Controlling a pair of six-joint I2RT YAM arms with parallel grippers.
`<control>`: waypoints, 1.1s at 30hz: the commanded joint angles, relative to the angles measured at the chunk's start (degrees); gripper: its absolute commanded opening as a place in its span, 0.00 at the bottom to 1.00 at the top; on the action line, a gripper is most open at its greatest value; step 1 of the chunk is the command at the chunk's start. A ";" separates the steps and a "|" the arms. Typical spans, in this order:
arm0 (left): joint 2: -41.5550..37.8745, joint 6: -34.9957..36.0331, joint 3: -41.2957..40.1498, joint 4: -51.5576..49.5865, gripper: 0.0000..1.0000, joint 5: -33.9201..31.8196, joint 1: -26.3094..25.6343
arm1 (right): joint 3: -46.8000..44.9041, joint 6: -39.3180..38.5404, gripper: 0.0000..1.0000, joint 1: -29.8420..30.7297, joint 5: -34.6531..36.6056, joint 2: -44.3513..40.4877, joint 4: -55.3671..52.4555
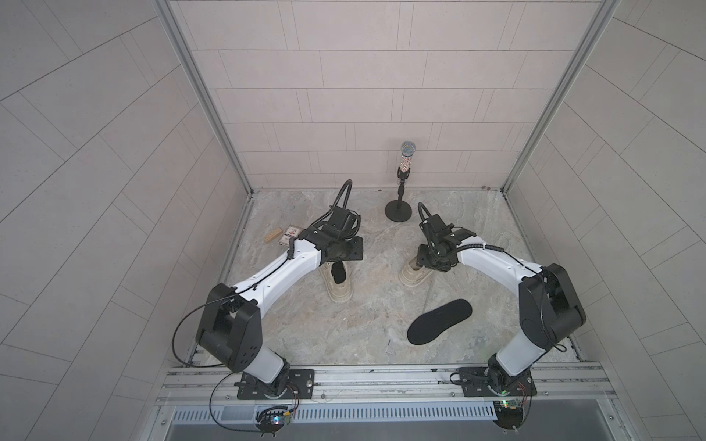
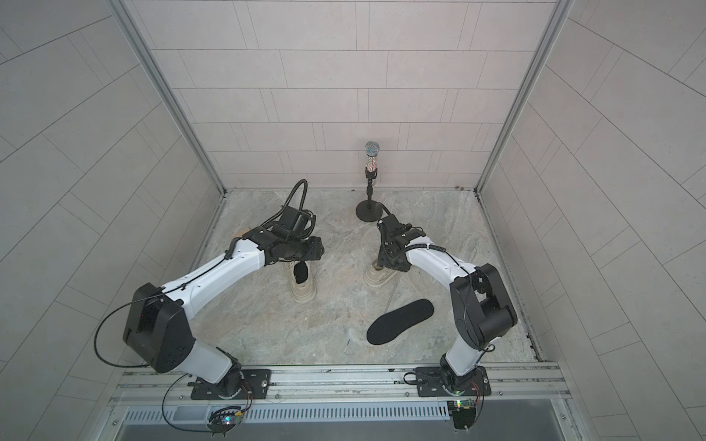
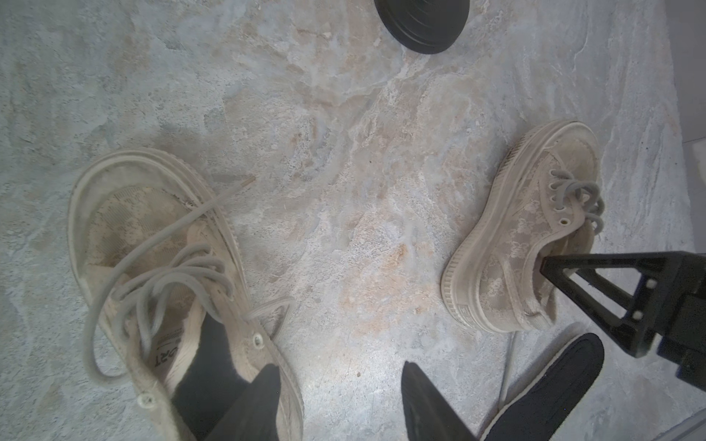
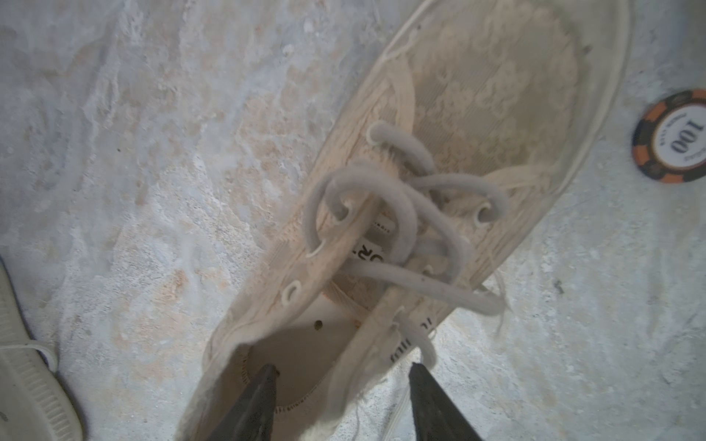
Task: Insert the insole into the shoe
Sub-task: Move the shoe to the center of the board.
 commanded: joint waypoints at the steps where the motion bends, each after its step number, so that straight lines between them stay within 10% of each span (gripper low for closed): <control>1: -0.10 1.66 0.75 0.61 0.56 0.29 -0.01 | 1.50 1.01 0.59 -0.10 2.68 0.49 -3.28; 5: -0.55 2.11 0.54 0.06 0.56 0.23 -0.02 | 2.41 0.57 0.54 -1.11 1.72 6.43 -5.51; 13: -1.41 3.91 0.50 -0.85 0.56 -0.56 0.03 | -4.83 0.08 0.01 -0.83 -0.49 -0.07 1.77; 24: -0.57 5.63 1.32 -1.39 0.56 7.24 -0.17 | 5.64 -20.20 0.00 13.91 -4.28 6.85 4.22; 33: -0.40 1.11 -3.15 -1.33 0.57 5.88 -1.54 | 3.78 -12.78 0.18 13.49 -10.75 9.08 8.41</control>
